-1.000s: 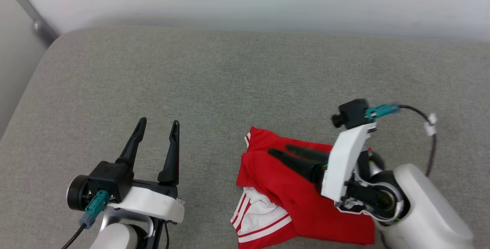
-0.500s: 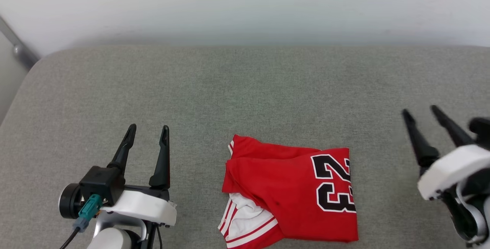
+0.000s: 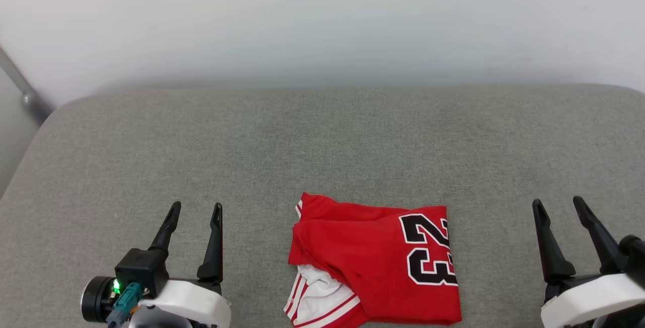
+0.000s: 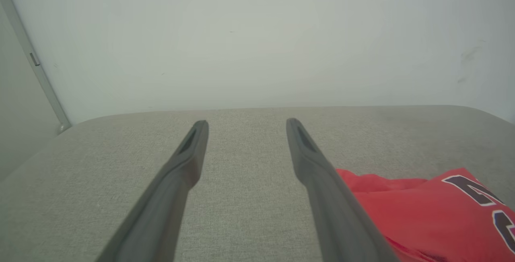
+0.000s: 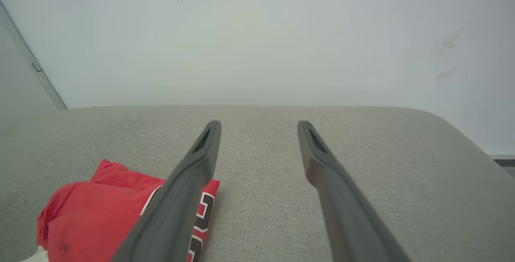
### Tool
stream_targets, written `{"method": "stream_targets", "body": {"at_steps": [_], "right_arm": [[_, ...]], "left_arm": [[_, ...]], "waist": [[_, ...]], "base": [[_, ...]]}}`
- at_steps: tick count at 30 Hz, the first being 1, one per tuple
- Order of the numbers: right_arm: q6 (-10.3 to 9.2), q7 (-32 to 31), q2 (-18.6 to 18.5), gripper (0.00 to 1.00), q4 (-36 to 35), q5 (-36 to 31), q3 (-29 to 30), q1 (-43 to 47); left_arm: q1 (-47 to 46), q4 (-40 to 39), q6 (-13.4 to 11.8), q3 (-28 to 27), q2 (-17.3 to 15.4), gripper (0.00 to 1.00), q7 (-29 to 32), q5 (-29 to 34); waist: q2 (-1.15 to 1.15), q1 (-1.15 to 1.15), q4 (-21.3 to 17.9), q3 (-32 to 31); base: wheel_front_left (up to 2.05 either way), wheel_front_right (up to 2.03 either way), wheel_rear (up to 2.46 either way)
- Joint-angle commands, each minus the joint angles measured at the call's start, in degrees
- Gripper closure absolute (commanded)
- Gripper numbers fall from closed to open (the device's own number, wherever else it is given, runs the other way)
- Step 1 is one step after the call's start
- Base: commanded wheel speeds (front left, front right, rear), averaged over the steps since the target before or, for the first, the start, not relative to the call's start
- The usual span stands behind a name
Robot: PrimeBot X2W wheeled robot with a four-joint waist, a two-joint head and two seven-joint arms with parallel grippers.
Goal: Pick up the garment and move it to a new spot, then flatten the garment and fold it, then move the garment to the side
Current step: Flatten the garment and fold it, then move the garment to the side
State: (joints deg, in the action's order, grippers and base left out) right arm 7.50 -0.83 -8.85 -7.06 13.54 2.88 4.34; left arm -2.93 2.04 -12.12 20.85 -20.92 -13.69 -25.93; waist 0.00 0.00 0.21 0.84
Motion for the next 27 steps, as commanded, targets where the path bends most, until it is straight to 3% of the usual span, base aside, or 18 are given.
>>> {"method": "stream_targets", "body": {"at_steps": [1, 12, 16, 27], "right_arm": [[-0.02, 0.1, 0.4, 0.0, -0.5, -0.7, 0.1, 1.2], [-0.02, -1.3, 1.8, 0.0, -2.8, -1.8, 0.1, 1.7], [-0.02, -4.7, 1.9, 0.0, -2.2, 0.5, 0.4, 0.8], [-0.01, -32.8, -5.3, 0.0, 11.9, 15.6, 16.2, -4.9]], "left_arm": [[0.6, 0.2, 0.1, 0.1, -0.1, 0.0, 0.1, 0.0], [0.4, 0.4, -0.3, 0.1, -0.2, 0.0, -0.1, -0.3], [-0.1, 0.0, -0.7, -0.6, -0.2, 0.0, -0.4, -0.7], [-2.3, -1.3, -0.8, -2.1, 0.6, 0.0, -1.1, -0.3]], "waist": [[0.0, 0.0, -0.2, -0.4], [0.0, 0.0, -1.1, -0.4], [0.0, 0.0, -1.6, 0.3], [0.0, 0.0, 0.5, 4.3]], "base": [[0.0, 0.0, 0.0], [0.0, 0.0, 0.0], [0.0, 0.0, 0.0], [0.0, 0.0, 0.0]]}}
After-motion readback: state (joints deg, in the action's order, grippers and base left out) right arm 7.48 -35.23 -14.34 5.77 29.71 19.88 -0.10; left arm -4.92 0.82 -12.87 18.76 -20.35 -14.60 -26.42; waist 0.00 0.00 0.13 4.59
